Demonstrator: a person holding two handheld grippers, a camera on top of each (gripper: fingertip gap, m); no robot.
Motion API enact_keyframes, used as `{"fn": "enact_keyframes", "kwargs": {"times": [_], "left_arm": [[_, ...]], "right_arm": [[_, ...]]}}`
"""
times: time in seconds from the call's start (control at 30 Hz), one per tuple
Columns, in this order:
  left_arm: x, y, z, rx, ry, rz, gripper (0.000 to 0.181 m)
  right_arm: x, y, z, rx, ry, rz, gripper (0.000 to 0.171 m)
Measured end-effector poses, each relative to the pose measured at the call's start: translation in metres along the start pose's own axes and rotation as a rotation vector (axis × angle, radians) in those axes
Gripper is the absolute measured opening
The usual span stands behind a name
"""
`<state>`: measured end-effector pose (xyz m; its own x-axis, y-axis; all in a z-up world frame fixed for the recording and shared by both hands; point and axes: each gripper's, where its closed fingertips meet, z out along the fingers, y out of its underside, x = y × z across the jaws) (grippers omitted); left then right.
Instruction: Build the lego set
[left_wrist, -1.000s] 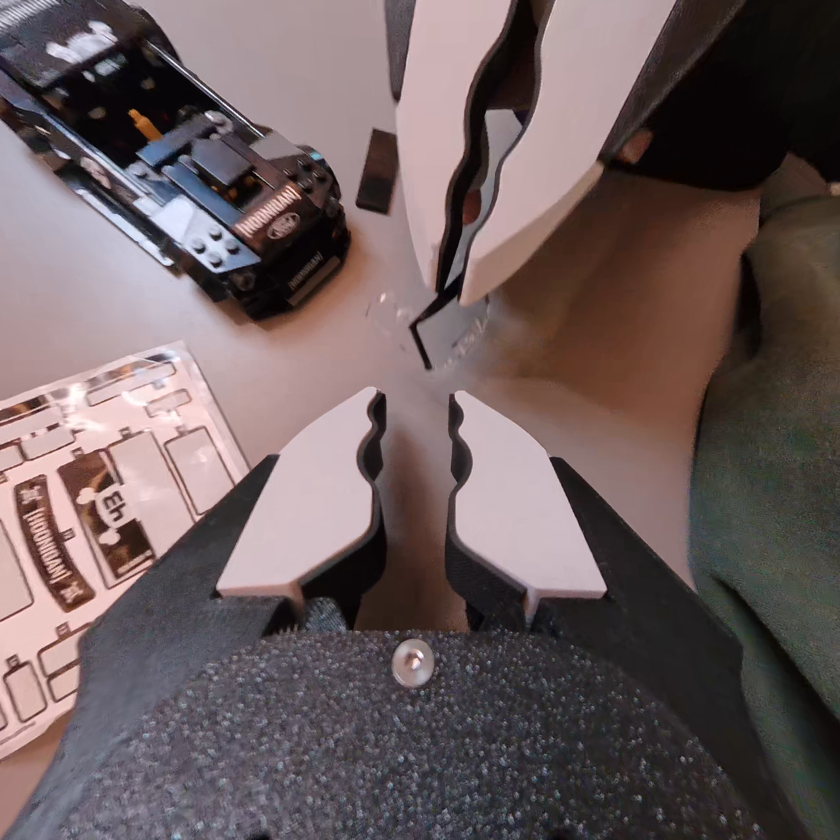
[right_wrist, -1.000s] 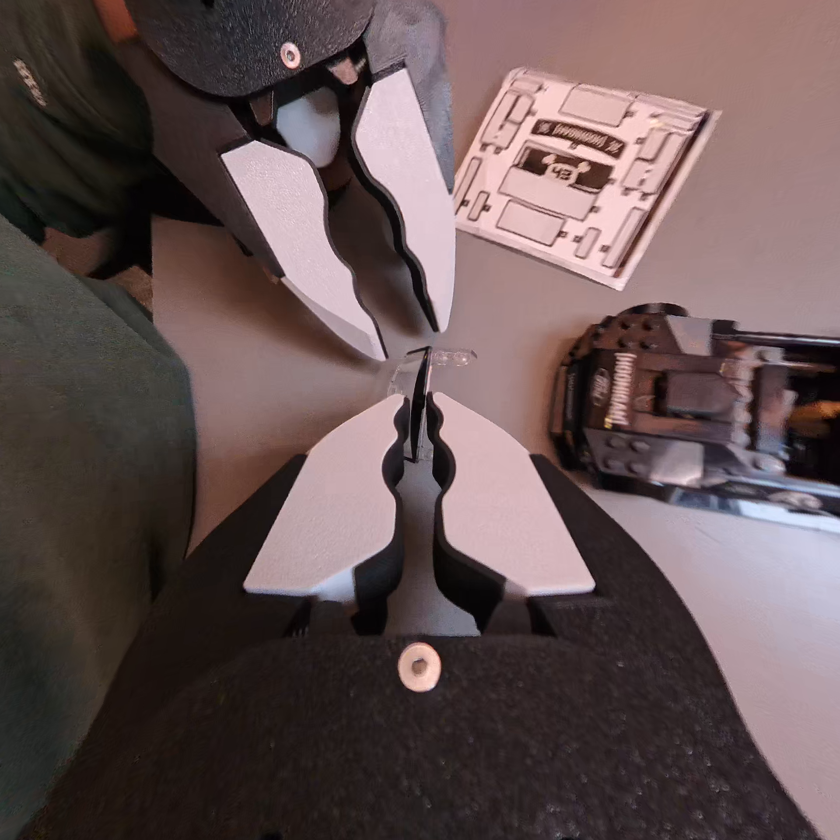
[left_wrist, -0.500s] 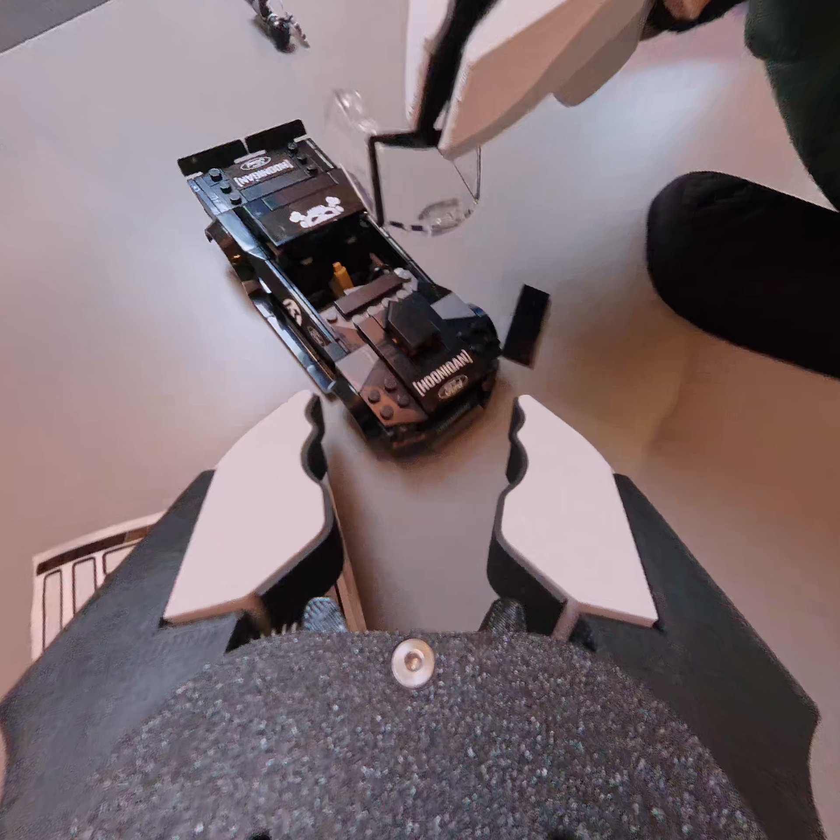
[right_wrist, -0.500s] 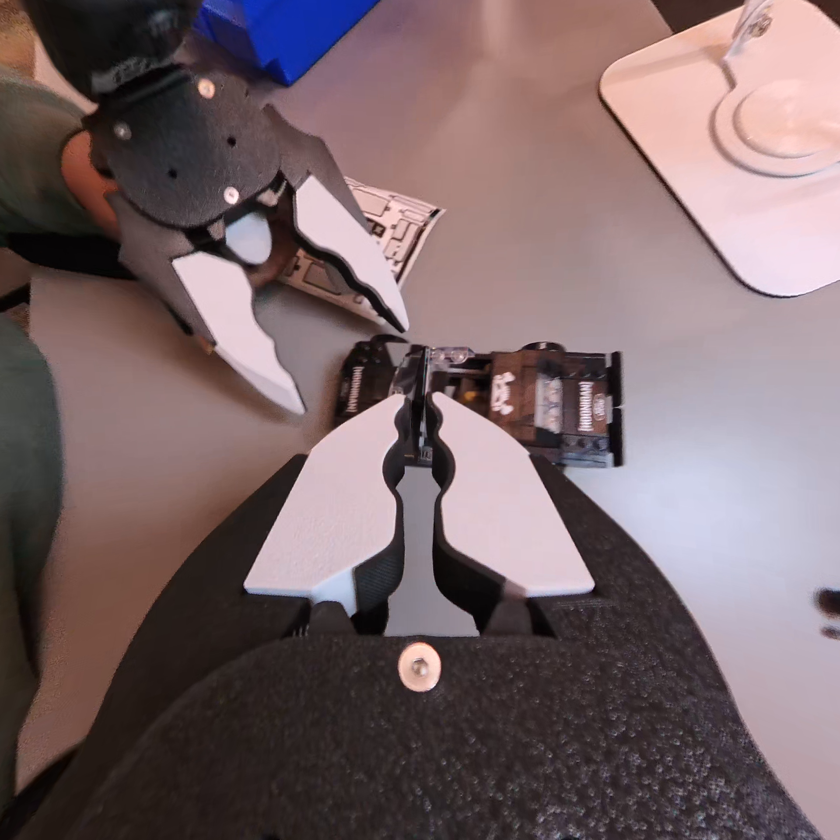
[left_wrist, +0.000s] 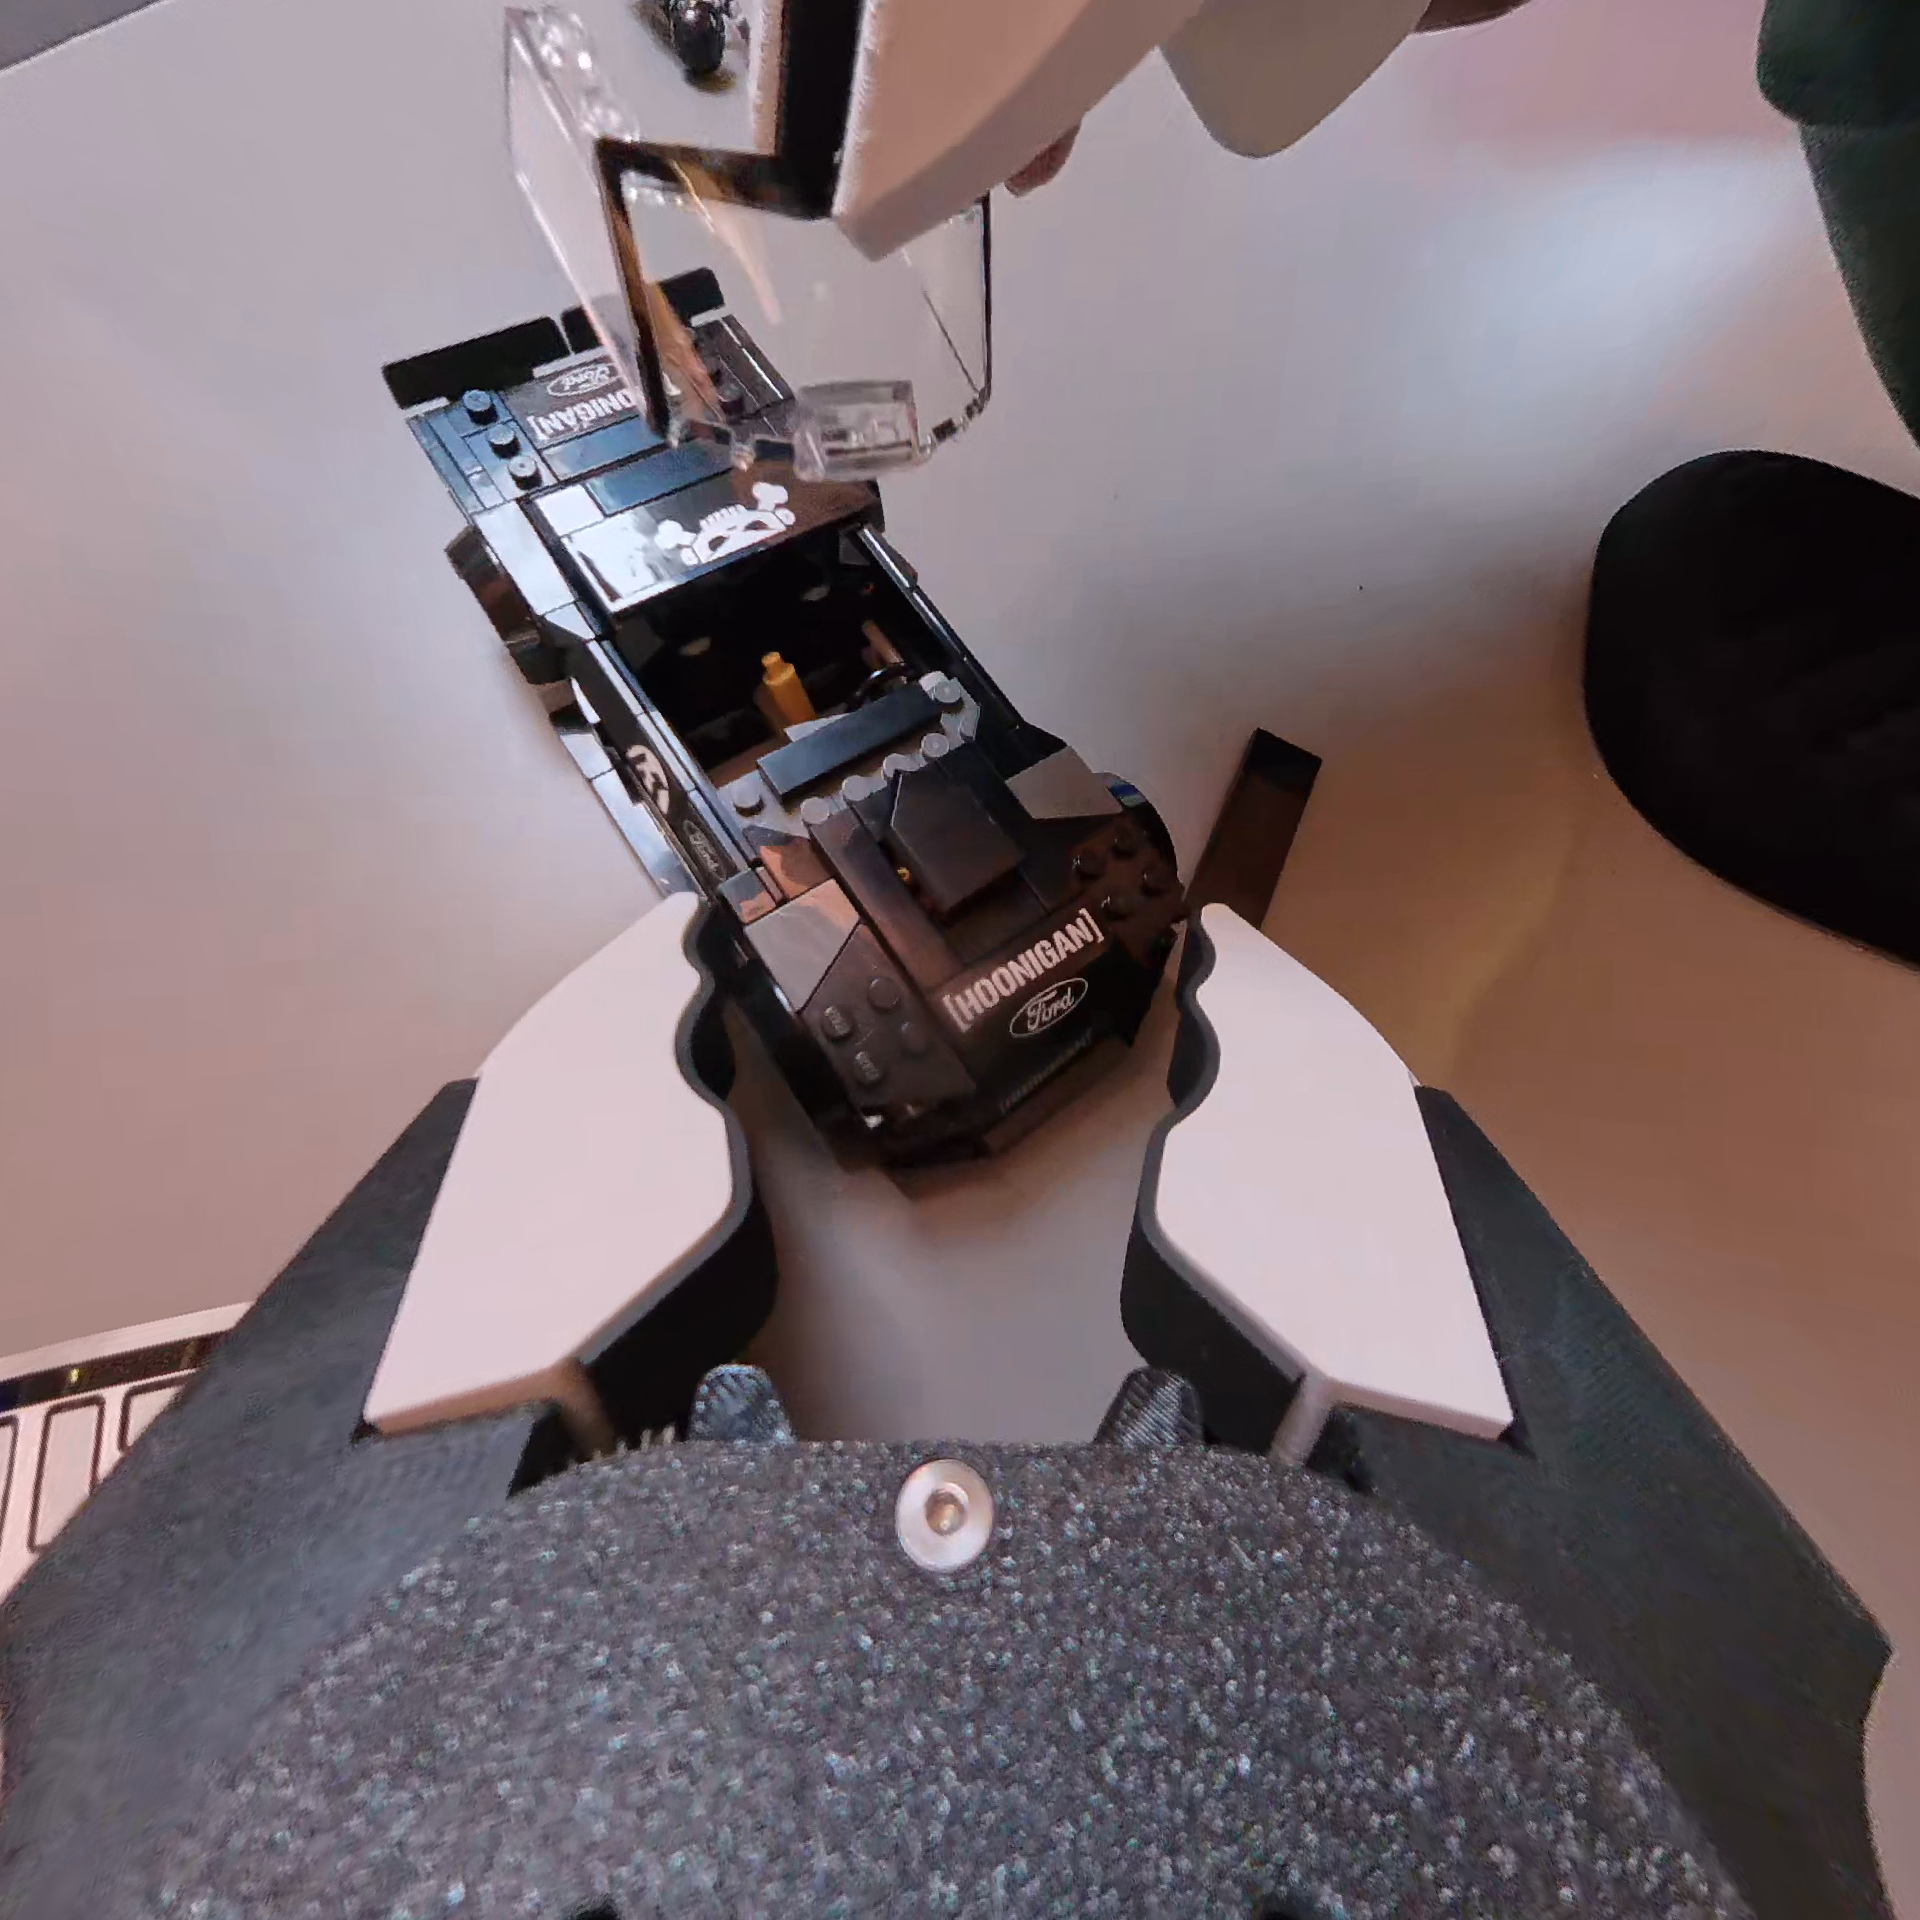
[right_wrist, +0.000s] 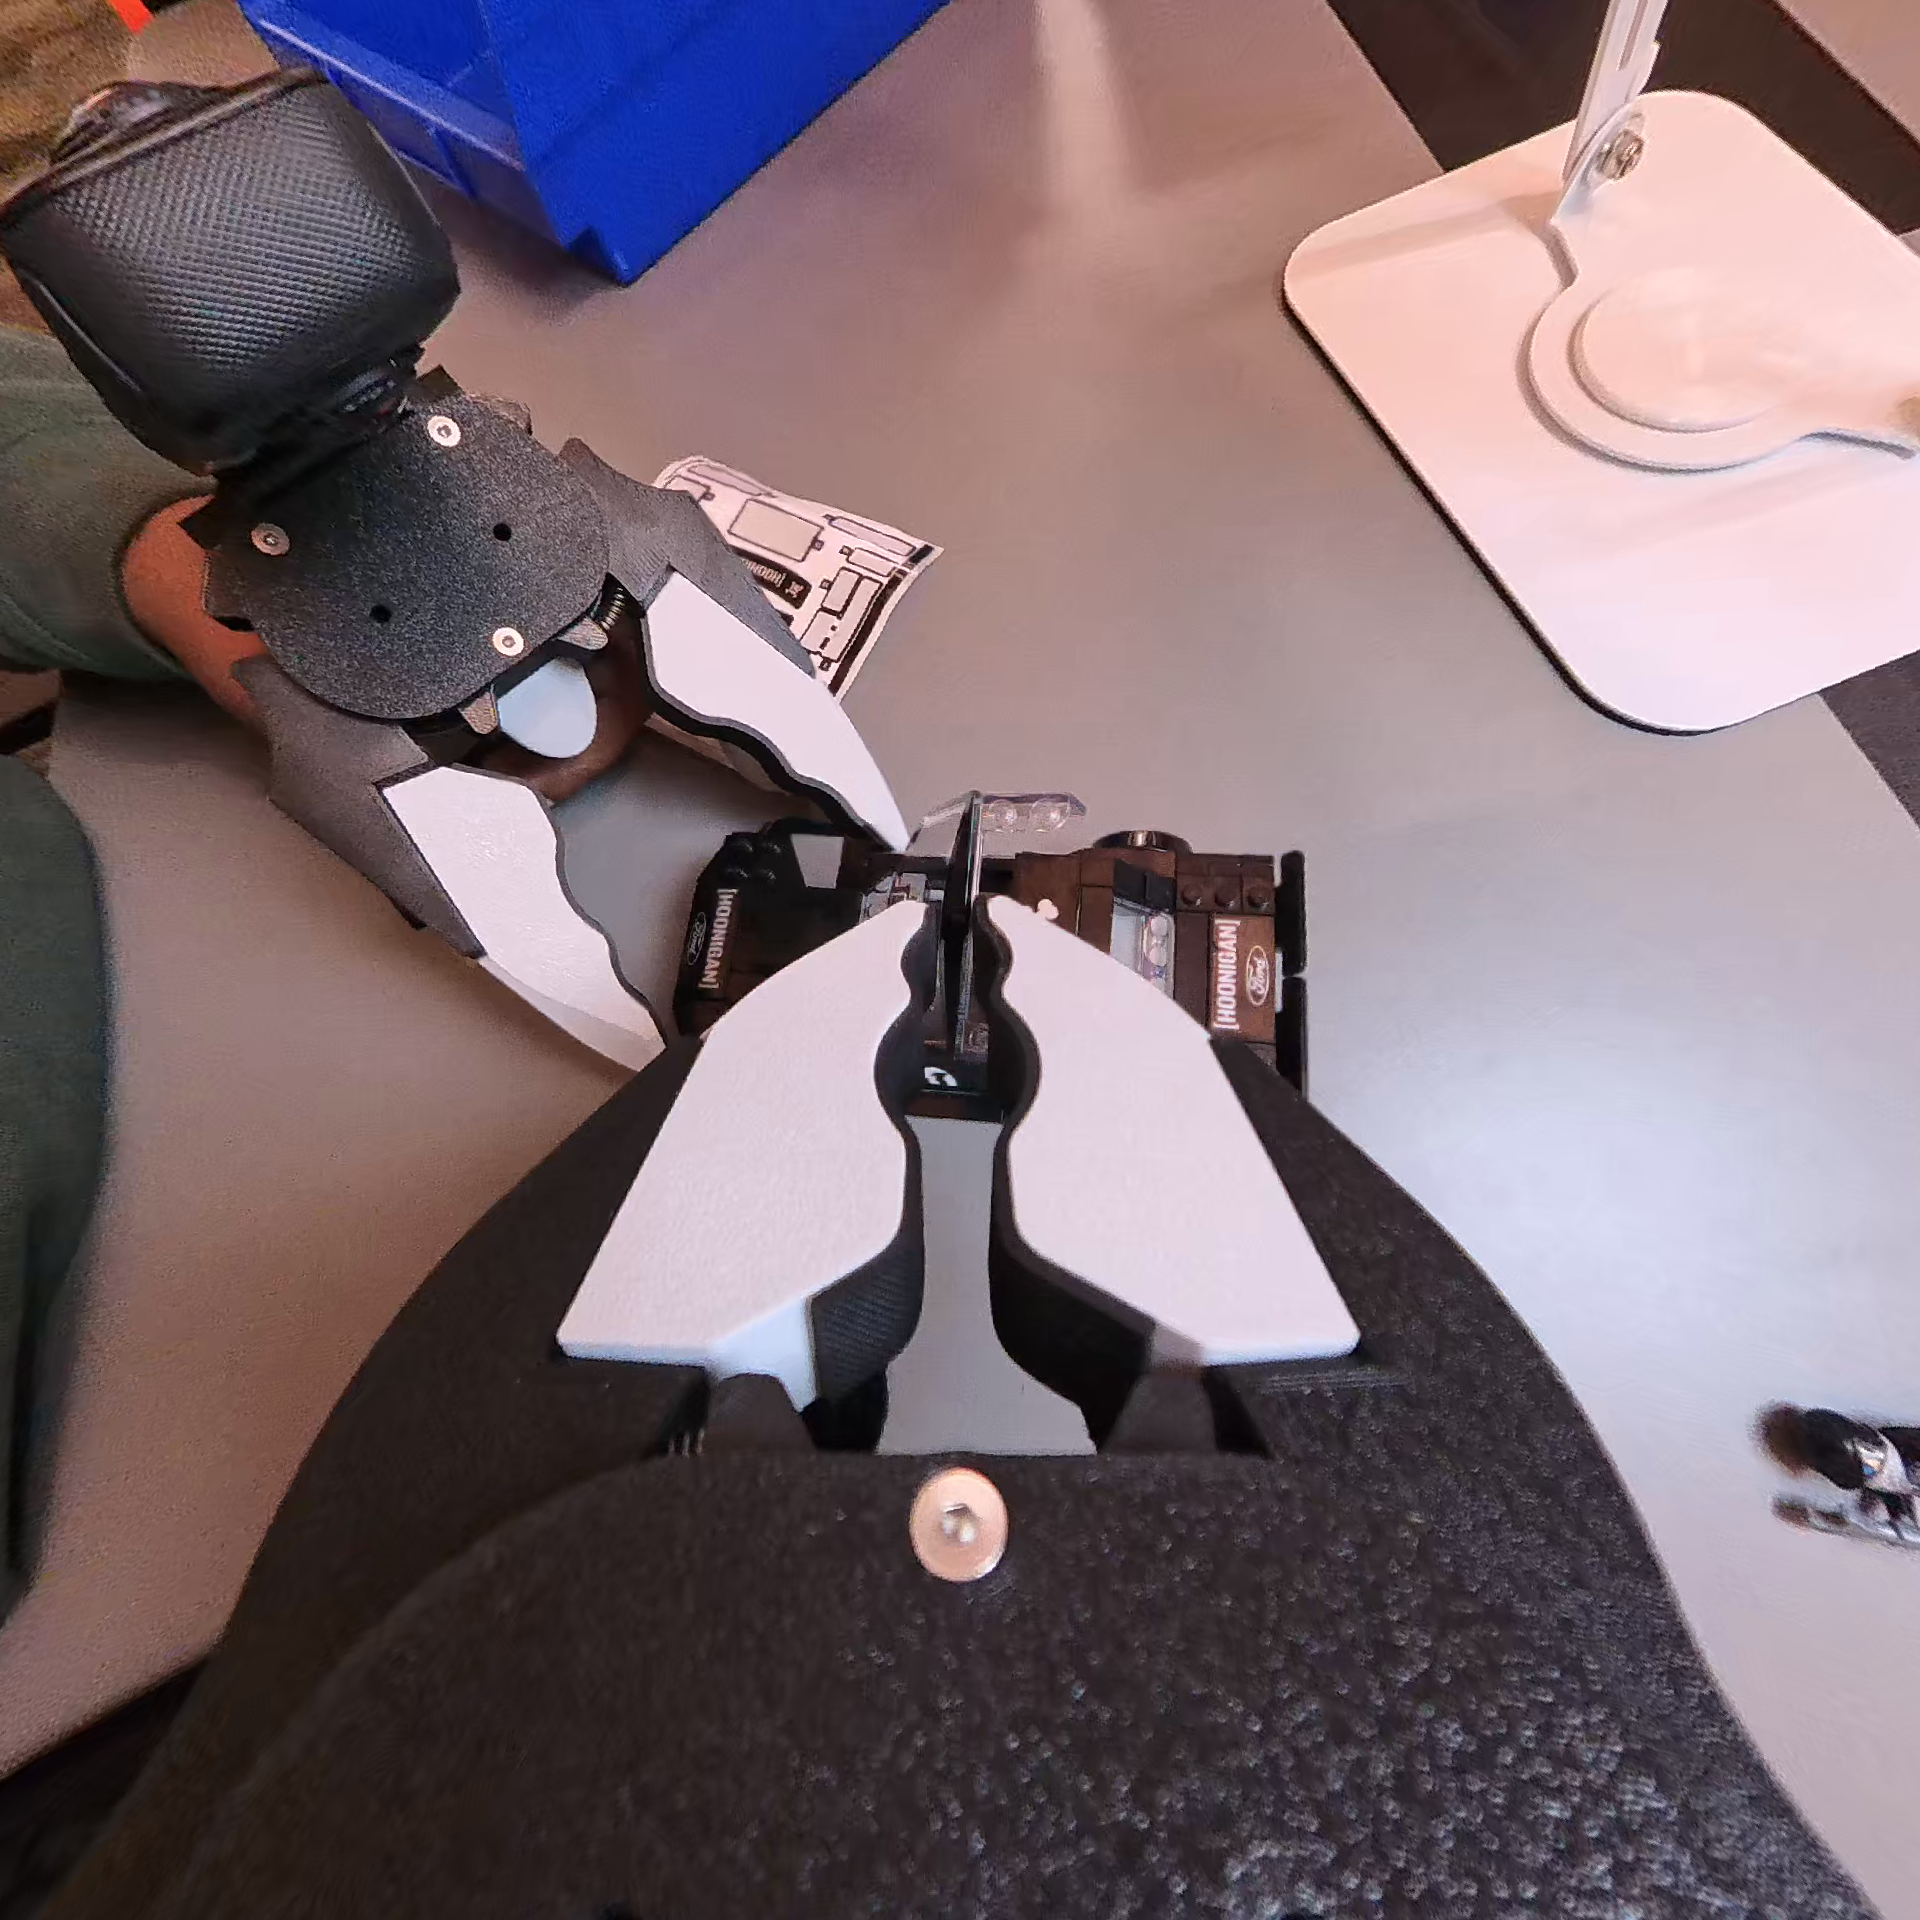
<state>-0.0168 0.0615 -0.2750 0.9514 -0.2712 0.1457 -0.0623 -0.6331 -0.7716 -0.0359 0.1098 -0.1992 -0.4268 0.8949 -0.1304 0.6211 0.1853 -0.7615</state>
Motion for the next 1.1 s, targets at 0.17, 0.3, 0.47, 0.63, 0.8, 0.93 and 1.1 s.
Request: {"fn": "enact_keyframes", "kwargs": {"times": [0.17,0.3,0.47,0.63,0.8,0.93,1.1], "left_arm": [[0.005,0.005,-0.005,-0.003,-0.006,0.003,0.083],[0.01,0.013,-0.012,-0.015,-0.025,0.016,0.081],[0.012,0.018,-0.015,-0.028,-0.03,0.031,0.08],[0.01,0.018,-0.015,-0.023,-0.026,0.04,0.081],[0.007,0.019,-0.016,-0.02,-0.025,0.043,0.083],[0.004,0.019,-0.017,-0.018,-0.032,0.034,0.082],[0.001,0.017,-0.016,-0.014,-0.039,0.031,0.082]], "right_arm": [[-0.004,0.005,0.006,-0.026,-0.014,-0.005,0.006],[-0.01,0.006,0.008,-0.036,-0.026,-0.022,0.006],[-0.014,0.005,0.009,-0.036,-0.035,-0.03,0.006],[-0.011,0.01,0.011,-0.052,-0.034,-0.028,0.006],[-0.007,0.02,0.003,-0.094,-0.031,-0.032,0.006],[-0.001,0.067,-0.023,-0.242,-0.037,-0.043,0.006],[-0.012,0.1,-0.013,-0.25,-0.129,0.051,0.006]]}}
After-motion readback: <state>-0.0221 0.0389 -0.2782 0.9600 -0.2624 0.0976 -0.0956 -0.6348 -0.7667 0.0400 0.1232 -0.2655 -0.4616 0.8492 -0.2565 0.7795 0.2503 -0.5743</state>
